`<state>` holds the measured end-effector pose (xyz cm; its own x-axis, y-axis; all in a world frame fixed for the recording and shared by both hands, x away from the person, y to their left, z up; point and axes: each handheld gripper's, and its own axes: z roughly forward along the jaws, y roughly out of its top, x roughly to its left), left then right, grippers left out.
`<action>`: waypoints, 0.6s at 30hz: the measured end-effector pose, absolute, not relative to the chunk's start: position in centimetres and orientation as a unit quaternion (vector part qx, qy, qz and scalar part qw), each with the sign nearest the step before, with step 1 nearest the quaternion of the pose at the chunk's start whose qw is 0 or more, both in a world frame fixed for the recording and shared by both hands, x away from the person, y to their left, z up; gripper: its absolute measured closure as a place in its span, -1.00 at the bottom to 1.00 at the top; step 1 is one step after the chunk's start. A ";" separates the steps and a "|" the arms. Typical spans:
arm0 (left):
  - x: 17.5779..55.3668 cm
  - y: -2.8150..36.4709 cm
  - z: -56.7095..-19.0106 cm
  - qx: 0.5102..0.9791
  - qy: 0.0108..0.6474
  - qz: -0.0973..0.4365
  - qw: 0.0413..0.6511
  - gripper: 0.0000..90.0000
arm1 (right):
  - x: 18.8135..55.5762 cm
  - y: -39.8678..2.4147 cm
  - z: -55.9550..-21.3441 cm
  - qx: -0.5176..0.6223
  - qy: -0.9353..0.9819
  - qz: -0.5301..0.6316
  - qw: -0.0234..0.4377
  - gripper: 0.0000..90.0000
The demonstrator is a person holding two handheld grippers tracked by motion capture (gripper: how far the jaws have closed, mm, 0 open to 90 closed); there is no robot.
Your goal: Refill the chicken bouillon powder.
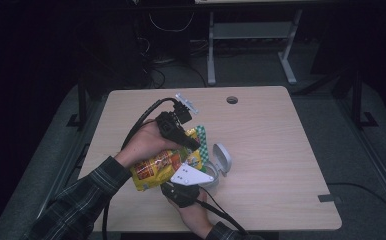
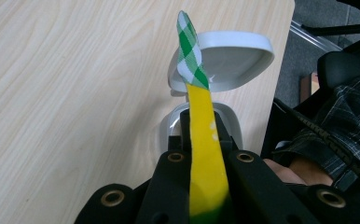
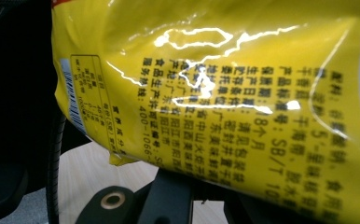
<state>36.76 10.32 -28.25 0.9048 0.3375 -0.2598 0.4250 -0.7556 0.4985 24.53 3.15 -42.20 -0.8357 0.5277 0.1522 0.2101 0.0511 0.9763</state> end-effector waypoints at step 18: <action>37.0 10.2 -28.5 0.934 0.210 -0.078 0.277 1.00 | 24.7 3.3 -42.2 0.257 0.714 0.641 0.117 1.00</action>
